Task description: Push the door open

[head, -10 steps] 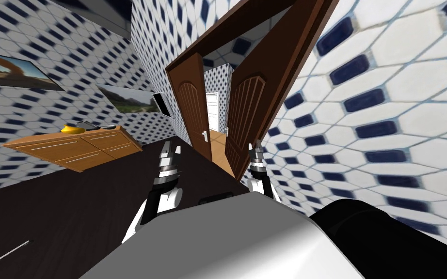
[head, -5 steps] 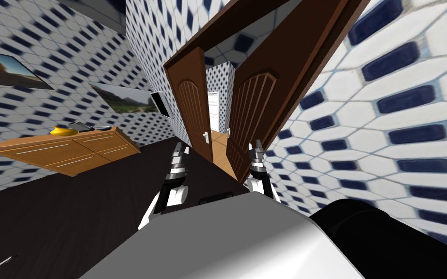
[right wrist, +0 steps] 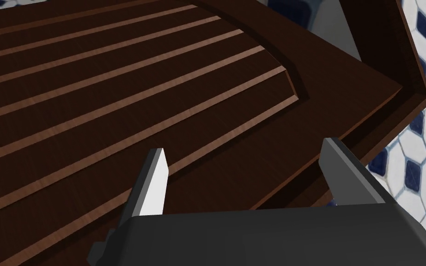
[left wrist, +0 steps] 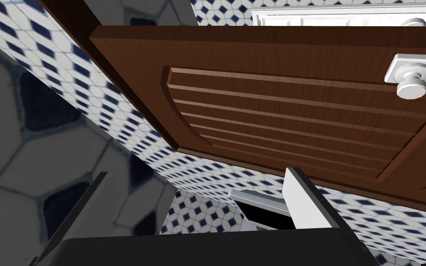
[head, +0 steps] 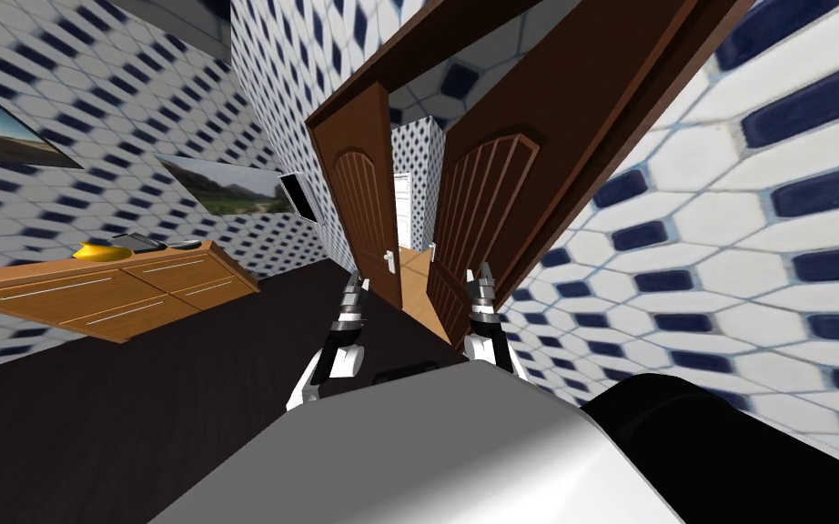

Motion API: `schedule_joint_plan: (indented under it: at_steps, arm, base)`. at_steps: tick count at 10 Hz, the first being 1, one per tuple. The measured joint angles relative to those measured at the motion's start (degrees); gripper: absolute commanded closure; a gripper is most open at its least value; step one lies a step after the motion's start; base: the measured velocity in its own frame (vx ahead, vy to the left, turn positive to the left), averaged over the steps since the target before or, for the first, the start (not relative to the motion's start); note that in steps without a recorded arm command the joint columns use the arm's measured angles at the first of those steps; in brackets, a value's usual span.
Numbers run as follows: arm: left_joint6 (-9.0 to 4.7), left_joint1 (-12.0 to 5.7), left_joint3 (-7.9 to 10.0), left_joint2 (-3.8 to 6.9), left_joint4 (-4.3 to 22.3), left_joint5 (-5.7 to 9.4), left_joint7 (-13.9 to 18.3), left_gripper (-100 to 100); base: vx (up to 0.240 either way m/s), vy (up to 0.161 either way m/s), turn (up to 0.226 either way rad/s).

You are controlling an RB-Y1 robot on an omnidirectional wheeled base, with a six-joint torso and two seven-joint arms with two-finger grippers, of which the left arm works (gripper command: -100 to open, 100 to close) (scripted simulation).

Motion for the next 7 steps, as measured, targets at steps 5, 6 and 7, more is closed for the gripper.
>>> schedule_joint_plan:
  at_steps: [5,6,7]
  arm:
    - [1.51,-3.57,-4.44,0.52,6.5,0.05,1.2,-100]
    - [1.85,-4.23,-4.99,0.68,7.4,0.11,1.5,-100]
    - [2.01,-4.89,-5.68,0.49,8.6,0.04,1.6,-100]
  base:
    - [0.121,0.106,-0.023]
    - [0.095,0.063,-0.02]
    - [0.099,0.065,-0.016]
